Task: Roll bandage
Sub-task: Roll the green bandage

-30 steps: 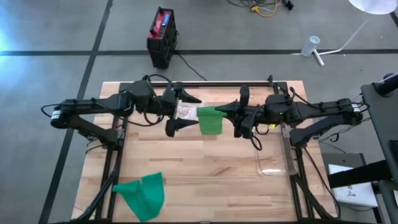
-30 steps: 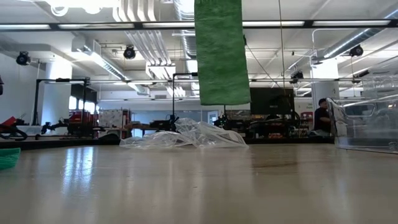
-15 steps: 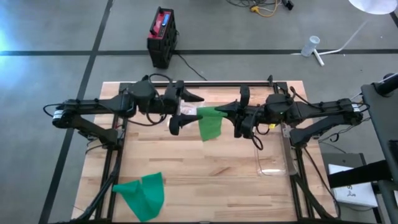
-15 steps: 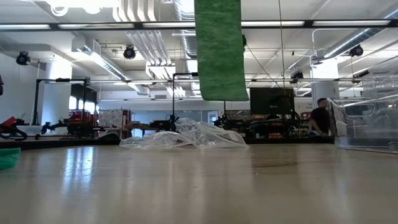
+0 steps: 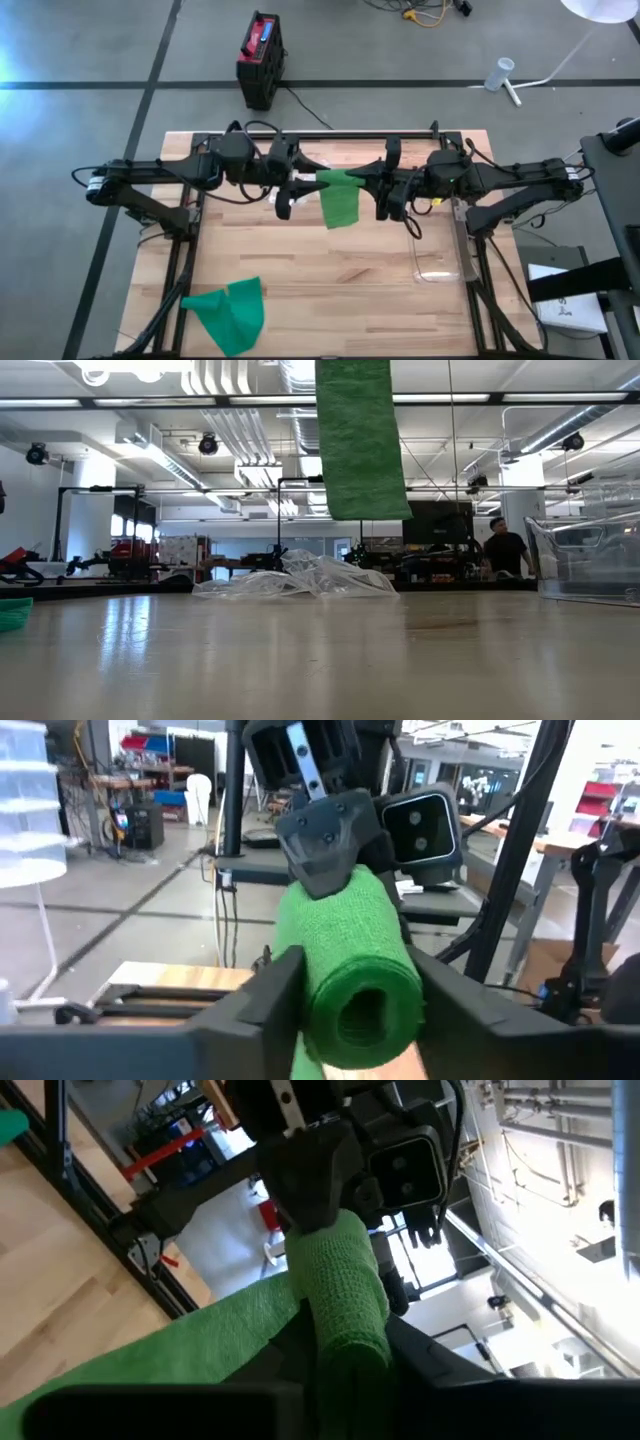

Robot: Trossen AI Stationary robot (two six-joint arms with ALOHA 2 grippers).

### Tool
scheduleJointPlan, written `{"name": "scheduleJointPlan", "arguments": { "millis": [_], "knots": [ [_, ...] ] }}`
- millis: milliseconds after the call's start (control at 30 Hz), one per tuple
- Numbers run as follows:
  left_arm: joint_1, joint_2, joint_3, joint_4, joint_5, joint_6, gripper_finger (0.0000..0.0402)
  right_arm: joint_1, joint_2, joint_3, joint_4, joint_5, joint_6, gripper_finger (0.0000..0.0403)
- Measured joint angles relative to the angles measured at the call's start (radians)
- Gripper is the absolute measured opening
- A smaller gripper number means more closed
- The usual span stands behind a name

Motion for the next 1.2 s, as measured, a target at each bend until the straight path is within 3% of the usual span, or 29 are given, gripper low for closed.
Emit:
{"name": "scheduleJointPlan", "arguments": {
  "millis": [200, 400, 567, 733, 967, 1200],
  "knots": [
    [0.000, 0.004, 0.000, 0.016, -0.007, 0.088, 0.0023, 0.001, -0.001, 0.000, 0.006, -0.006, 0.100, 0.0109],
    [0.000, 0.001, 0.000, 0.012, -0.061, 0.161, 0.0032, 0.003, -0.004, 0.018, -0.002, -0.008, 0.308, 0.0155],
    [0.002, -0.005, 0.000, 0.007, -0.078, 0.268, 0.0024, 0.003, -0.016, 0.076, -0.026, -0.015, 0.594, 0.0194],
    [-0.004, -0.007, 0.000, 0.013, -0.064, 0.345, 0.0025, 0.001, -0.014, 0.099, -0.117, -0.008, 0.708, 0.0214],
    [-0.037, -0.008, -0.001, 0.012, -0.066, 0.412, 0.0024, -0.008, -0.014, 0.100, -0.161, 0.095, 0.763, 0.0209],
    [-0.054, -0.012, -0.001, 0.005, -0.083, 0.454, 0.0029, -0.009, -0.021, 0.100, -0.186, 0.060, 0.769, 0.0175]
  ]
}}
